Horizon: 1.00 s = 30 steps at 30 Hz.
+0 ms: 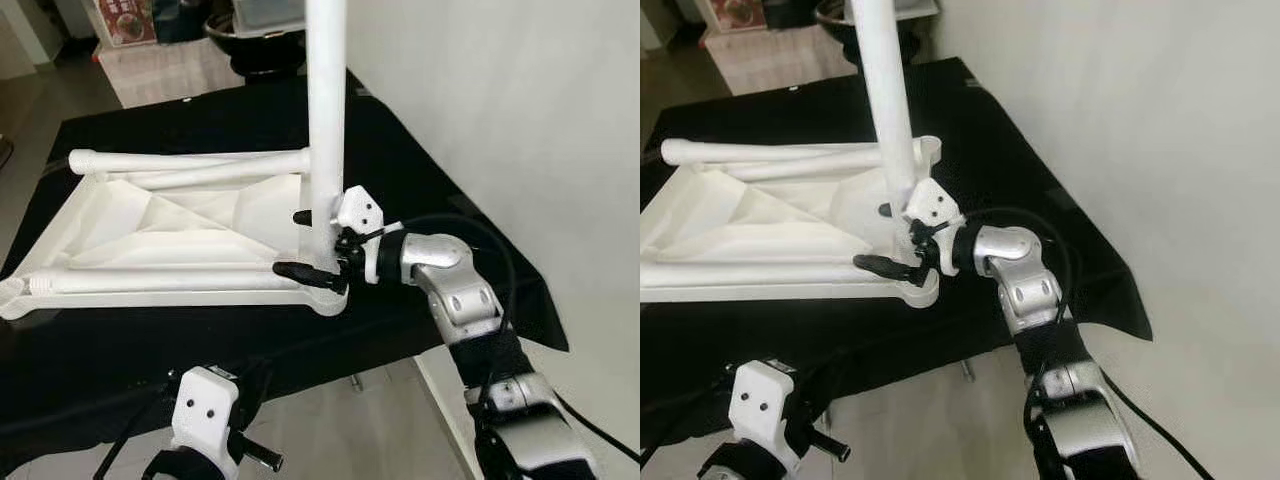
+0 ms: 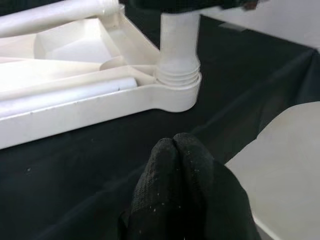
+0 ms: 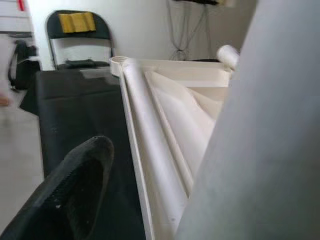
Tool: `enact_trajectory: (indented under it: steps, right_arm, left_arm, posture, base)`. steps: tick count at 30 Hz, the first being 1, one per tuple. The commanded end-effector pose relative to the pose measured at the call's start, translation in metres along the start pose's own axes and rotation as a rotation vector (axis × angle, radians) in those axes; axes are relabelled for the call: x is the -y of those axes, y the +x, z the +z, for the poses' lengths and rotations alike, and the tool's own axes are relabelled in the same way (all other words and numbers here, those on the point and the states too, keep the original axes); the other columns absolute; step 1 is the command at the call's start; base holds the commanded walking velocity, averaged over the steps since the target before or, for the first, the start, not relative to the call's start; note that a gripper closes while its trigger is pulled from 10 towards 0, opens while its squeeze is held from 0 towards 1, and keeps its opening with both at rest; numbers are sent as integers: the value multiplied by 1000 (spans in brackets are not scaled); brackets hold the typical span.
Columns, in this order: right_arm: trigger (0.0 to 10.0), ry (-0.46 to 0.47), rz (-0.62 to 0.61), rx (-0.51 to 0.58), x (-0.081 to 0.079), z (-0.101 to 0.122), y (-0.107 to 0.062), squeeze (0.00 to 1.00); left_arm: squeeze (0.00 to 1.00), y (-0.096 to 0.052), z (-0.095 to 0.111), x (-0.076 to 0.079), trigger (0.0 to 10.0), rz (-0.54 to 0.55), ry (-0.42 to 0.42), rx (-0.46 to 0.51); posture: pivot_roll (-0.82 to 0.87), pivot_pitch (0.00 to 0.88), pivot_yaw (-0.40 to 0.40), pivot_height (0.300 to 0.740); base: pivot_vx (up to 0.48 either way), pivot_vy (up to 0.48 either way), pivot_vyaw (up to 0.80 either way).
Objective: Building children table
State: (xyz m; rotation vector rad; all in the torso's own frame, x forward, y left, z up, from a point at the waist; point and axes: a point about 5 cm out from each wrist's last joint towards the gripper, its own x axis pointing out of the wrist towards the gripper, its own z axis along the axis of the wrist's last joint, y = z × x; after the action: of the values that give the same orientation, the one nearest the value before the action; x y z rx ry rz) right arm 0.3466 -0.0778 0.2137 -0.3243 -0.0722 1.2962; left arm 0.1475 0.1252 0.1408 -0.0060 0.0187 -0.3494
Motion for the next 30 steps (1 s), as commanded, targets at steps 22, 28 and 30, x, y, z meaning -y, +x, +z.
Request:
enact_trajectory:
  steps: [22,28,30]
  right_arm:
    - [0,111,154,16,13,-12,4,0]
    - [0,65,-11,62,27,-5,-18,0]
    - [0,62,-70,71,26,-4,-23,0]
  left_arm:
    - [0,-25,15,12,10000,-44,-56,-19]
    - [0,-20,14,12,10000,-52,-66,-12]
    - [0,-19,14,12,10000,-51,-67,-10]
  posture:
    - [111,255,55,740]
    - [96,242,46,740]
    - [86,238,44,740]
  base:
    - [0,0,0]
    - [0,0,0]
    - [0,0,0]
